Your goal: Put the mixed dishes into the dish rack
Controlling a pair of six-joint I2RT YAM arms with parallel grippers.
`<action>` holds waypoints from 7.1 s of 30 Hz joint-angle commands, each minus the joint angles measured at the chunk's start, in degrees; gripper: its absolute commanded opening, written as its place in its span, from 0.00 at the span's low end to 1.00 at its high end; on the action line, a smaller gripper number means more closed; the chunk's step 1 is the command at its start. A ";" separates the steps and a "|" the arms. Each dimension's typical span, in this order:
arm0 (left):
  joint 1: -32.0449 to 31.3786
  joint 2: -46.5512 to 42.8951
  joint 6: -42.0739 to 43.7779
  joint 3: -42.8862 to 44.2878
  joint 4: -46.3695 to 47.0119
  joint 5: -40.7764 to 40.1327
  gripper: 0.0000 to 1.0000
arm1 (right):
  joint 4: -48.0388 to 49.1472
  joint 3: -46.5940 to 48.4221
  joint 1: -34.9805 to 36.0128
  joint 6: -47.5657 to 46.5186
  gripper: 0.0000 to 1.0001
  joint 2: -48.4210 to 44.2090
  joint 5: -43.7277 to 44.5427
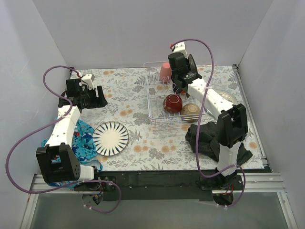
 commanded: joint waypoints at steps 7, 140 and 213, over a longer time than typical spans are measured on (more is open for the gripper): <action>0.02 -0.66 0.12 -0.99 -0.38 0.09 0.66 | 1.67 2.19 -0.41 -1.74 0.01 3.97 2.88; 0.11 -0.30 -6.65 -4.68 2.78 10.02 0.77 | -8.26 4.39 -2.87 9.06 0.01 -5.44 -0.91; 0.81 6.88 8.88 -4.51 1.31 8.71 0.86 | -19.50 4.93 5.84 11.60 0.98 -4.01 -8.17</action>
